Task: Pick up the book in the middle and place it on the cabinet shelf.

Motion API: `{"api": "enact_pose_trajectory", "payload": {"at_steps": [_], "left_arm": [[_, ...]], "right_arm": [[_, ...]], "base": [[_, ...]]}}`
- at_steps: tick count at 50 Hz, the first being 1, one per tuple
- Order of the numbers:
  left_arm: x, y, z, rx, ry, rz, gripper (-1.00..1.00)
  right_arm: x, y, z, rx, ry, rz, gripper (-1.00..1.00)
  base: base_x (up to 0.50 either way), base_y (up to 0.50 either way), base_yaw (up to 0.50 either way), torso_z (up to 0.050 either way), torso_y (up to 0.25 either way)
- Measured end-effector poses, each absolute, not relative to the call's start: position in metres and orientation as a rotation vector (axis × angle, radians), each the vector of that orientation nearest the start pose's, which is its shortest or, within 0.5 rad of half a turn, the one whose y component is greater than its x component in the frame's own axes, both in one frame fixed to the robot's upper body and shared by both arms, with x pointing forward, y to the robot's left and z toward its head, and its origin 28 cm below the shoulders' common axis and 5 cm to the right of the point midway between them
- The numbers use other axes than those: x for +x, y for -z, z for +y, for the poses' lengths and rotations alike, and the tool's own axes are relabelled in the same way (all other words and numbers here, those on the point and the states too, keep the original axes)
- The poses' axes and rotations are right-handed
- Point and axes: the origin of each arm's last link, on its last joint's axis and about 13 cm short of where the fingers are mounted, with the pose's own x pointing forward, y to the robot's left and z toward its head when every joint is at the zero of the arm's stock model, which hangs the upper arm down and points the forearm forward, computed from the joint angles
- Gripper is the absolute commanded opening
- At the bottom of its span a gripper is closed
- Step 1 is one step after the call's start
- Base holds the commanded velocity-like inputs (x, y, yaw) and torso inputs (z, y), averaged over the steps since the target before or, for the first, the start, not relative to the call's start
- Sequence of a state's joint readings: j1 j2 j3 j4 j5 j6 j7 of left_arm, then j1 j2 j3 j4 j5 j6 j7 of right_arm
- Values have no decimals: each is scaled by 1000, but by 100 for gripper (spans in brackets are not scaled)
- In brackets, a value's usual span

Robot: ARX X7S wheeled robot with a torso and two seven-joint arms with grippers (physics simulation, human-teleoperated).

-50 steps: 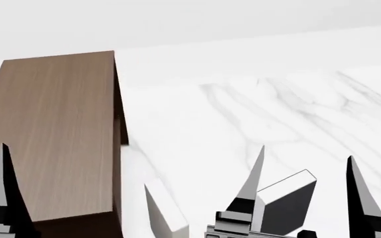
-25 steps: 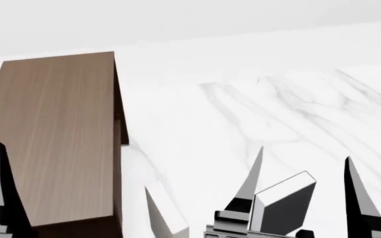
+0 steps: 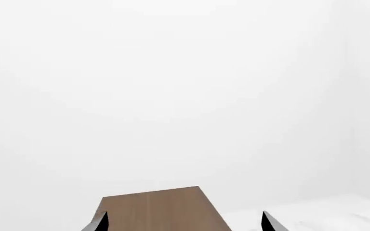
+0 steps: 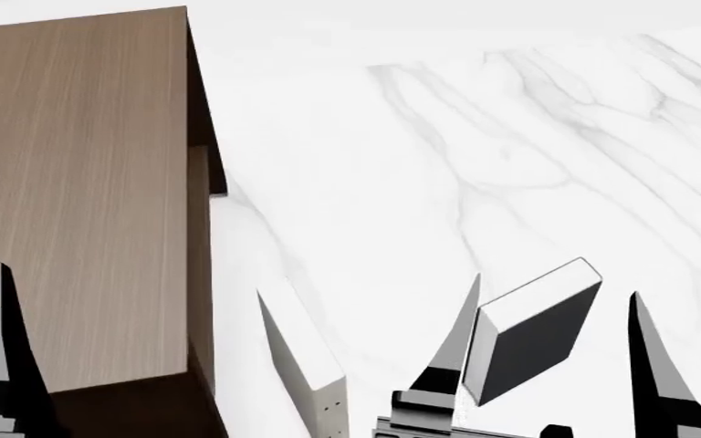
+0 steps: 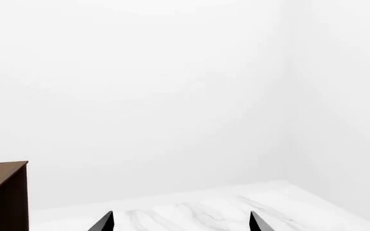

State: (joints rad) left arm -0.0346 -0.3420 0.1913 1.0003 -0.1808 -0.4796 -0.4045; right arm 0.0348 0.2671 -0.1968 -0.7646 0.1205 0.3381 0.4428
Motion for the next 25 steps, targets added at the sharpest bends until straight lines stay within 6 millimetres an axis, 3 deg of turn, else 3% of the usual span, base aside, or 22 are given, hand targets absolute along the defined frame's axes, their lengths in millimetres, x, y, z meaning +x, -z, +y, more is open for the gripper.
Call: {"api": "enact_pose_trajectory", "payload": {"at_steps": [25], "left_arm": [[151, -193, 196, -3, -25, -482, 100]], "right_arm": [[184, -146, -92, -35, 129, -424, 100]], "base": [[0, 0, 0, 0, 0]]}}
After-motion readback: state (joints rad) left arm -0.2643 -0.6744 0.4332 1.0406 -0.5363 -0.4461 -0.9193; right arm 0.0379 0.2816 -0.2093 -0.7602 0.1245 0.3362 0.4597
